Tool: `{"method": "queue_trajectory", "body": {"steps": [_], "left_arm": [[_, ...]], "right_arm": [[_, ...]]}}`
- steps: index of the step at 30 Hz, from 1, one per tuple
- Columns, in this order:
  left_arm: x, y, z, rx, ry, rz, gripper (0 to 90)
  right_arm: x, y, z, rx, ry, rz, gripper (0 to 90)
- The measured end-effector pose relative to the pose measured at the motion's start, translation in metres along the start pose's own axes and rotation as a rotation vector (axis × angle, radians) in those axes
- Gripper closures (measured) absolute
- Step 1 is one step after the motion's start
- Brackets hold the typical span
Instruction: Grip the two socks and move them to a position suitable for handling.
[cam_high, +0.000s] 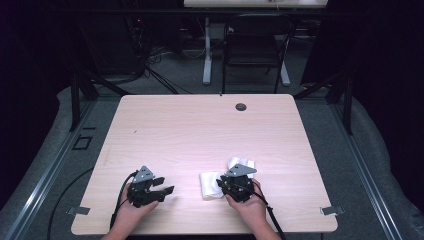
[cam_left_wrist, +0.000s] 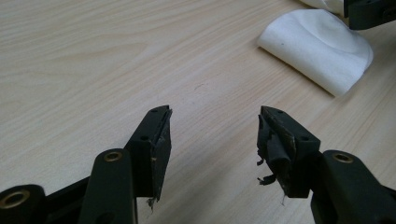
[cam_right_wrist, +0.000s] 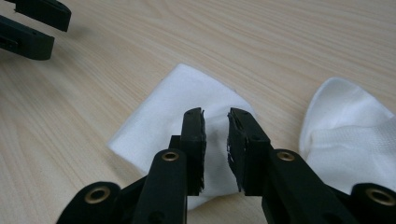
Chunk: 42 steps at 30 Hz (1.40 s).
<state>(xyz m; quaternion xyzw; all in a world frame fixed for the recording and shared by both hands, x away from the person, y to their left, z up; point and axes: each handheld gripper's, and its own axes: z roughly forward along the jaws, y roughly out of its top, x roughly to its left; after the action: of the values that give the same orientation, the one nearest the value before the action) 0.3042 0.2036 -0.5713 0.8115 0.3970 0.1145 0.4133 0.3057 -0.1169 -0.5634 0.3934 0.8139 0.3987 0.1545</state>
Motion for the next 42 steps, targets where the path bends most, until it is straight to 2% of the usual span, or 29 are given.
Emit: {"method": "queue_trajectory", "body": {"steps": [8, 10, 16, 30, 41, 42], "left_arm": [[0.002, -0.003, -0.002, 0.004, 0.010, 0.001, 44.8], [0.002, -0.003, -0.003, 0.004, 0.012, -0.002, 44.8], [0.002, -0.004, -0.003, 0.003, 0.013, -0.002, 44.8], [0.001, -0.004, -0.002, 0.006, 0.017, 0.003, 44.7], [-0.001, 0.000, 0.001, 0.003, 0.004, 0.006, 44.7], [-0.001, 0.001, 0.002, 0.007, -0.007, 0.012, 44.7]], "right_arm": [[-0.002, 0.000, 0.006, 0.012, 0.007, -0.005, 75.4], [-0.002, -0.002, 0.010, 0.037, 0.014, -0.003, 75.1], [0.000, -0.005, 0.015, 0.057, 0.018, -0.010, 75.0], [0.004, -0.007, 0.015, 0.077, 0.017, -0.035, 75.4], [0.008, -0.010, 0.011, 0.086, 0.019, -0.032, 75.4], [0.010, -0.011, 0.009, 0.094, 0.016, -0.031, 75.2]]}}
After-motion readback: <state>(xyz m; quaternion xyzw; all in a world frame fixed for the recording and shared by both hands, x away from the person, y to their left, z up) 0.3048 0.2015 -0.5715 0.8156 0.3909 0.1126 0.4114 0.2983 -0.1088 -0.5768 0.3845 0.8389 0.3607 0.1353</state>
